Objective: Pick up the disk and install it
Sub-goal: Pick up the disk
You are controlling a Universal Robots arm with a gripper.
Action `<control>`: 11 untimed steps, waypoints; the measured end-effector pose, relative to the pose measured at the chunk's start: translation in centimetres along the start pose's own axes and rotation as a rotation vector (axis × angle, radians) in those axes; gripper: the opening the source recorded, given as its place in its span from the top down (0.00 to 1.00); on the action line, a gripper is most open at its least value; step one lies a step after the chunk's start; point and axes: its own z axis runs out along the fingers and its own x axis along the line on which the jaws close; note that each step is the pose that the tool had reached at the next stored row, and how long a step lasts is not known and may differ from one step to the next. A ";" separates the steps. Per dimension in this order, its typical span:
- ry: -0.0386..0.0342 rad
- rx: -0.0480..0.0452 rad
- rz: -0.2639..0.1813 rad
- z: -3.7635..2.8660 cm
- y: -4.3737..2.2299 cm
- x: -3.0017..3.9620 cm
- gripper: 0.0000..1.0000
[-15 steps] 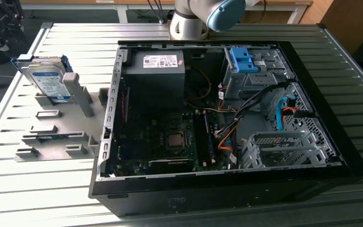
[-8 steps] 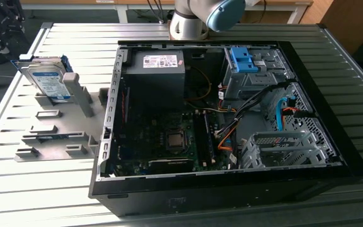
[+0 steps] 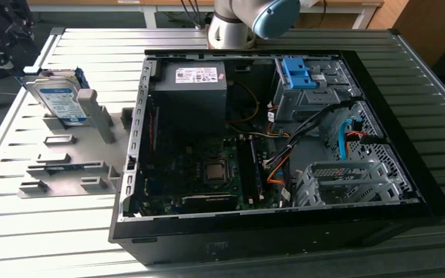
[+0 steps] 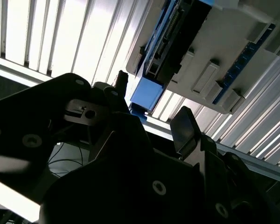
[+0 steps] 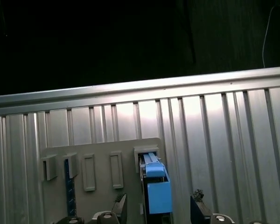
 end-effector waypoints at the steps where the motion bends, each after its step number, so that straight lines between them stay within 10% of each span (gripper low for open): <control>1: 0.0002 -0.0003 -0.004 0.19 0.14 0.03 0.36; 11: 0.0000 0.0051 -0.022 0.96 0.31 0.08 0.36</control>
